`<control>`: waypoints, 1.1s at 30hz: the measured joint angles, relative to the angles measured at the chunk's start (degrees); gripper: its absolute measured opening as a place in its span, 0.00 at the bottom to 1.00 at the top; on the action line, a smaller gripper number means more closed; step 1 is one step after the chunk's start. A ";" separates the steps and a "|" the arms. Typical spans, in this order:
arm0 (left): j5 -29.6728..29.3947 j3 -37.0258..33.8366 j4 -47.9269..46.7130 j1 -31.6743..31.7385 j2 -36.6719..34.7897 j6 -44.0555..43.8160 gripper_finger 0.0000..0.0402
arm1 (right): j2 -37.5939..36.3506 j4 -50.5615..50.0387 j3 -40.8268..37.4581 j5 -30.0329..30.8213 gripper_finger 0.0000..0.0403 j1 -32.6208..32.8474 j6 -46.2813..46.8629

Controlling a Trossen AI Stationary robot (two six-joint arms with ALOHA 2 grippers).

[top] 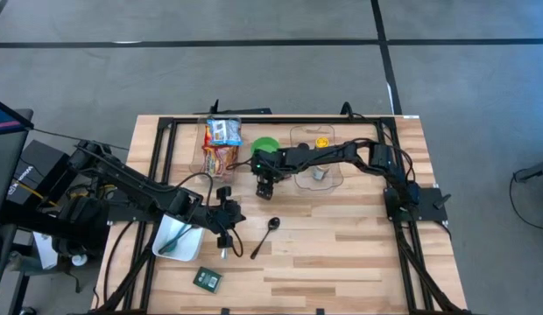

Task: Pick & Place Food Item

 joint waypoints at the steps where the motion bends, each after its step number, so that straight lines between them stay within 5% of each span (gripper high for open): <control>1: 0.00 0.00 0.02 0.00 0.02 0.00 0.00 | 0.02 -0.28 -0.02 0.31 0.70 0.00 0.00; 16: -0.02 0.00 0.15 0.00 0.00 0.00 0.00 | 0.11 -1.76 -0.13 3.99 0.59 0.84 -1.08; 33: -0.02 0.00 0.14 0.00 0.00 0.00 0.00 | 0.09 -2.04 -0.21 4.09 0.19 0.85 -1.45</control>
